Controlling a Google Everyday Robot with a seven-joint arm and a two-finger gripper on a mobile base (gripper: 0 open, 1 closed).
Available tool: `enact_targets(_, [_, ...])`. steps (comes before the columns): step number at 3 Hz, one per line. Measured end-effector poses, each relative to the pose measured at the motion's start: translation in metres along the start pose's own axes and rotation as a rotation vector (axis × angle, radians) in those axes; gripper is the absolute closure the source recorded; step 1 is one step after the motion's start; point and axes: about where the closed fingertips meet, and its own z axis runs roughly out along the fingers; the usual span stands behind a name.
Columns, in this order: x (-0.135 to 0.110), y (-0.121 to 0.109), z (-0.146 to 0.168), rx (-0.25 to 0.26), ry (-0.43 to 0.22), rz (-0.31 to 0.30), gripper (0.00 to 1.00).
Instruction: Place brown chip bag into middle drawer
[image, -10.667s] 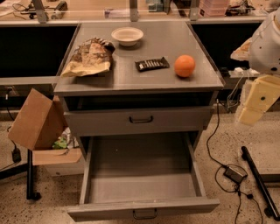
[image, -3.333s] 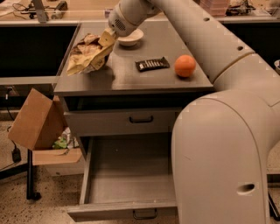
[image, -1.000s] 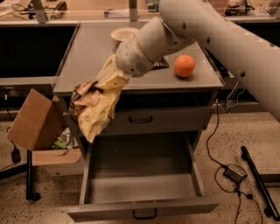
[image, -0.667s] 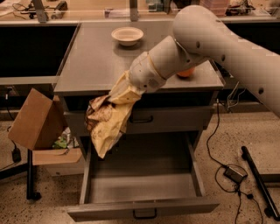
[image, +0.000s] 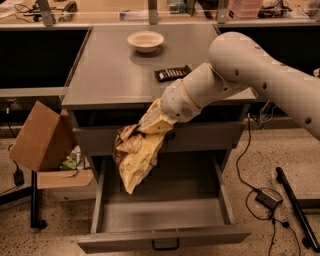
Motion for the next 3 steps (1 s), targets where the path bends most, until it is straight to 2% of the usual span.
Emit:
enact_targets(1, [0.02,-0.002,0.013,0.026,0.051,0.016,1.0])
enact_targets(2, [0.072,-0.005,0.038,0.05,0.083,0.058,1.0])
enact_targets(3, [0.148,-0.001,0.076,0.048,0.059,0.126,1.0])
